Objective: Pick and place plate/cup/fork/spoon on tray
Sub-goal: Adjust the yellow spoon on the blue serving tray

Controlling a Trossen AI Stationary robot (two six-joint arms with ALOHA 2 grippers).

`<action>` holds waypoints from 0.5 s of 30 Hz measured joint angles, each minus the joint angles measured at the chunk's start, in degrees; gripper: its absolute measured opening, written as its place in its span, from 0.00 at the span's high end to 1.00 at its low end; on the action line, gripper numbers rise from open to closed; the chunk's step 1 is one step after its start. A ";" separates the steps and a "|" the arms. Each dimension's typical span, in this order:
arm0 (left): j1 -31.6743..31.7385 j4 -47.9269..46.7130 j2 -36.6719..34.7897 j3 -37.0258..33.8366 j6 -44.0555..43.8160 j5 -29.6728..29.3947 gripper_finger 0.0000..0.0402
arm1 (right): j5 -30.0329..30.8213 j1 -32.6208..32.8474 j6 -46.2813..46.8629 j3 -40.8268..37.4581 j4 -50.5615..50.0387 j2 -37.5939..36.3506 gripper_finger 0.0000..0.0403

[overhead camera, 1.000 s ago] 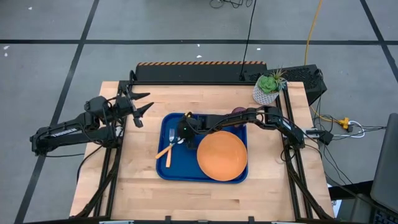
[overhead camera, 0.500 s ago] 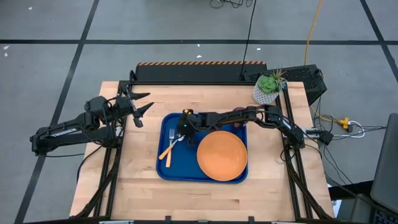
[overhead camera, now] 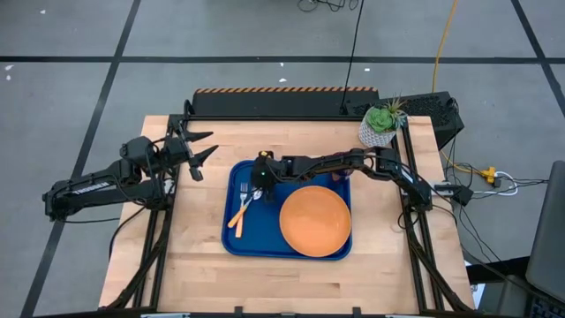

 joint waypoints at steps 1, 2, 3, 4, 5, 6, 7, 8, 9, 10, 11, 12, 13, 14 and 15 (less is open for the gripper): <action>0.00 0.00 -0.01 0.00 0.00 0.00 0.50 | 0.05 0.00 -0.21 0.00 0.00 0.00 0.72; 0.00 0.00 0.00 0.00 -0.02 0.00 0.50 | 0.20 0.00 -0.67 0.00 -0.05 0.00 0.72; 0.00 0.00 -0.02 0.00 -0.02 0.00 0.50 | 0.66 0.00 -1.26 0.00 -0.24 -0.01 0.72; -0.02 -0.02 0.00 0.00 0.00 0.00 0.50 | 1.63 0.04 -1.51 0.00 -0.84 -0.35 0.72; 0.00 -0.04 -0.02 0.00 0.00 0.00 0.50 | 2.59 0.11 -1.69 -0.02 -1.26 -0.68 0.72; 0.00 -0.10 -0.02 0.00 0.00 -0.01 0.50 | 3.04 0.20 -1.71 -0.02 -1.13 -1.15 0.72; 0.00 -0.19 0.00 0.00 0.02 -0.02 0.50 | 3.01 0.22 -1.67 -0.02 -1.26 -1.98 0.72; -0.01 -0.31 0.00 0.00 0.02 0.00 0.50 | 2.88 0.27 -1.37 -0.02 -1.85 -2.80 0.72; -0.01 -0.32 0.00 -0.02 0.02 -0.01 0.50 | 2.48 0.38 -0.97 0.06 -2.01 -3.47 0.72; 0.00 -0.28 0.00 -0.02 0.02 -0.02 0.50 | 1.55 0.40 -0.63 0.18 -2.47 -4.21 0.72; 0.00 -0.31 -0.02 -0.02 0.02 -0.02 0.50 | 1.37 0.48 -0.24 0.20 -3.61 -4.70 0.72; -0.02 -0.30 0.00 -0.02 0.02 -0.02 0.50 | 1.41 0.65 0.22 0.20 -4.74 -4.85 0.72; 0.00 -0.28 -0.02 -0.02 0.02 -0.02 0.50 | 1.40 0.76 0.50 0.17 -5.44 -4.86 0.72; 0.00 -0.28 0.00 -0.02 0.01 0.00 0.50 | 1.32 0.76 0.81 0.12 -6.23 -4.75 0.72; -0.01 -0.27 0.00 -0.02 0.02 -0.02 0.50 | 1.24 0.82 1.32 0.04 -7.22 -4.63 0.72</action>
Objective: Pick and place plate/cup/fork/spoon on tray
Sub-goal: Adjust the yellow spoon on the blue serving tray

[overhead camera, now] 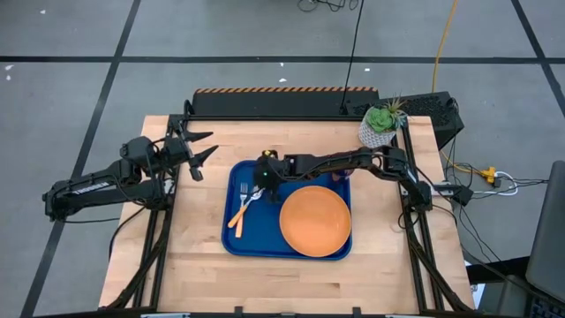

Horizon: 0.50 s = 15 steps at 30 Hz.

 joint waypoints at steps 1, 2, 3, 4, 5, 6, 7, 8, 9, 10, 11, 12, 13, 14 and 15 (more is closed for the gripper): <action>0.01 0.04 -0.02 0.00 -0.02 0.00 0.50 | -0.74 0.02 0.55 -0.06 -0.69 0.18 0.72; 0.01 0.09 0.00 0.00 -0.08 0.01 0.50 | -1.54 0.02 1.04 -0.06 -0.66 0.45 0.72; 0.01 0.09 0.00 0.00 -0.24 0.00 0.50 | -2.01 0.01 1.54 -0.04 -0.62 0.59 0.72; -0.01 0.12 0.00 0.00 -0.37 0.02 0.50 | -2.49 -0.01 1.66 -0.03 -1.01 0.68 0.72; 0.01 0.18 0.00 0.00 -0.50 0.02 0.50 | -2.56 0.02 1.71 -0.10 -1.13 0.70 0.72; 0.01 0.19 0.00 0.00 -0.52 0.00 0.50 | -2.52 0.06 1.71 -0.43 -0.22 0.70 0.72; 0.01 0.18 0.00 0.00 -0.52 0.02 0.50 | -2.52 0.06 1.71 -0.89 1.03 0.72 0.72; -0.01 0.18 0.00 0.00 -0.52 0.02 0.50 | -2.54 0.06 1.73 -1.15 1.89 0.72 0.72; 0.01 0.18 0.00 0.00 -0.52 0.02 0.50 | -2.56 0.06 1.74 -1.21 2.27 0.72 0.72; -0.01 0.18 0.00 0.00 -0.52 0.02 0.50 | -2.86 0.15 1.74 -1.24 2.68 0.71 0.72; 0.01 0.18 -0.01 0.00 -0.50 0.02 0.50 | -3.63 0.36 1.76 -1.24 3.30 0.72 0.72; 0.01 0.17 0.00 0.00 -0.45 0.02 0.50 | -5.26 0.64 1.73 -1.24 4.26 0.72 0.72; 0.01 0.14 0.00 0.00 -0.28 0.02 0.50 | -7.00 1.13 1.71 -1.24 5.57 0.72 0.72; 0.00 0.16 0.00 0.00 -0.04 0.02 0.50 | -8.68 1.78 1.66 -1.24 7.09 0.71 0.72; 0.01 0.16 -0.02 0.00 0.11 0.02 0.50 | -10.22 2.61 1.58 -1.24 8.69 0.72 0.72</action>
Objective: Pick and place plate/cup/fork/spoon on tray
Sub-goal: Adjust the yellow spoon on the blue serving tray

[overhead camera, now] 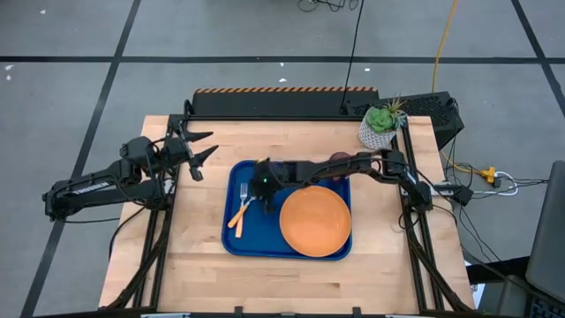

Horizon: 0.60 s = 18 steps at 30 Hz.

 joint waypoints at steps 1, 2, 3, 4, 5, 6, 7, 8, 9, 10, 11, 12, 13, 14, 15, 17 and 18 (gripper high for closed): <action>-0.02 -0.02 0.02 0.00 0.08 -0.02 0.50 | -1.10 0.92 -0.08 0.02 1.28 0.00 0.72; 0.00 -0.02 0.02 0.00 0.12 0.00 0.50 | -1.70 1.77 -0.23 0.35 1.79 0.00 0.72; -0.01 -0.02 0.02 0.00 0.21 -0.01 0.50 | -1.75 2.72 -0.35 0.70 2.13 0.00 0.72; -0.01 -0.02 0.02 0.00 0.26 -0.02 0.50 | -1.77 3.55 -0.63 1.12 2.02 -0.01 0.72; -0.01 -0.02 0.02 0.00 0.28 -0.06 0.50 | -1.77 4.33 -0.73 1.39 1.91 -0.01 0.72; -0.02 -0.08 0.02 0.00 0.28 -0.36 0.50 | -1.67 5.04 -0.58 1.49 1.70 -0.02 0.72; -0.02 -0.35 0.01 0.00 0.27 -1.18 0.50 | -1.39 5.74 0.00 1.49 1.31 -0.02 0.72; -0.02 -0.90 0.00 0.00 0.13 -2.42 0.50 | -1.05 6.39 0.62 1.49 0.56 -0.02 0.72; -0.01 -1.86 0.00 0.00 -0.20 -4.16 0.50 | 0.04 7.10 1.28 1.49 -0.55 -0.04 0.72; 0.00 -3.25 0.00 0.00 -1.14 -6.17 0.50 | 1.76 7.77 1.74 1.46 -2.10 -0.38 0.72; -0.02 -4.81 0.02 0.00 -2.67 -7.93 0.50 | 3.84 8.42 2.01 1.44 -3.82 -0.57 0.72; 0.00 -6.97 0.06 0.16 -4.55 -9.55 0.50 | 6.34 9.00 2.04 1.44 -5.08 -0.80 0.72; 0.00 -10.21 0.24 0.81 -6.63 -10.81 0.50 | 9.22 9.55 2.10 1.48 -6.64 -1.22 0.72; 0.00 -13.44 0.74 1.96 -8.98 -11.45 0.50 | 11.76 10.13 2.17 1.47 -9.06 -1.92 0.72; -0.01 -16.86 1.42 3.45 -11.74 -11.68 0.50 | 14.19 10.66 2.28 1.41 -11.33 -2.66 0.72; -0.31 -24.92 3.11 6.61 -18.45 -11.89 0.50 | 17.66 11.30 3.00 1.41 -12.40 -3.84 0.72; -0.49 -29.12 4.23 8.11 -21.62 -11.87 0.50 | 18.39 11.37 3.59 1.42 -12.86 -4.80 0.72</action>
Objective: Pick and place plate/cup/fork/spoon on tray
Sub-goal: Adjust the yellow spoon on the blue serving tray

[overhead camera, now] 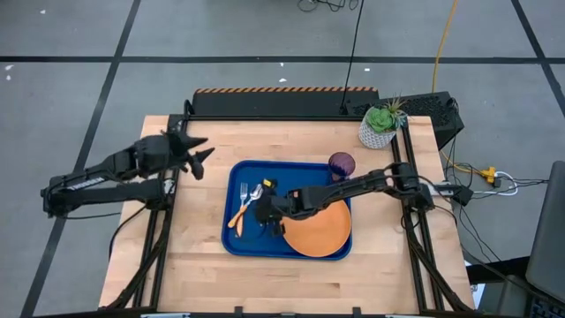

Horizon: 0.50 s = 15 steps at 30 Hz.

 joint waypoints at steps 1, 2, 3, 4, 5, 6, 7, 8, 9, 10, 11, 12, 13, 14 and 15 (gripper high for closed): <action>-0.38 -3.92 1.29 1.35 -3.04 0.00 0.50 | 0.42 0.00 0.56 0.00 -0.61 -0.95 0.72; -0.97 -7.32 2.72 2.43 -5.70 -0.03 0.50 | 0.65 -0.05 1.32 -0.02 -0.39 -1.78 0.72; -1.60 -10.12 3.96 3.15 -7.82 -0.01 0.50 | 0.95 -0.11 1.74 0.00 0.03 -2.63 0.72; -2.33 -12.22 5.04 3.42 -8.99 0.03 0.50 | 1.10 -0.13 2.09 0.02 -0.29 -3.57 0.72; -3.26 -13.90 6.15 3.42 -9.48 0.34 0.50 | 1.18 -0.16 2.39 0.02 -0.83 -4.54 0.72; -4.29 -14.82 7.32 3.25 -9.53 1.11 0.50 | 1.20 -0.23 2.55 0.02 -0.88 -5.26 0.72; -5.46 -15.10 8.50 2.93 -9.52 2.20 0.50 | 1.20 -0.35 2.94 0.02 -0.67 -5.93 0.72; -6.78 -15.47 9.64 2.55 -9.43 3.28 0.50 | 1.34 -0.42 3.39 0.02 -0.90 -6.76 0.72; -8.16 -15.77 10.83 2.19 -9.14 4.38 0.50 | 1.64 -0.44 3.93 0.02 -1.38 -7.55 0.72; -9.59 -15.60 12.11 1.95 -9.30 5.08 0.50 | 2.41 -0.48 4.42 0.02 -1.44 -8.28 0.72; -11.17 -15.00 13.32 1.88 -10.45 5.41 0.50 | 3.46 -0.50 4.65 0.02 -1.24 -9.02 0.72; -12.66 -13.87 14.51 1.88 -12.23 5.57 0.50 | 4.90 -0.53 4.70 0.02 -1.06 -9.67 0.72; -13.98 -12.64 15.71 1.90 -14.07 5.61 0.50 | 6.13 -0.55 4.65 0.02 -1.02 -10.33 0.72; -15.18 -11.52 16.96 1.90 -16.04 5.70 0.50 | 7.20 -0.55 4.50 0.02 -1.04 -11.06 0.72; -16.30 -10.32 18.20 1.90 -17.94 5.59 0.50 | 7.45 -0.56 4.46 0.02 -1.10 -11.74 0.72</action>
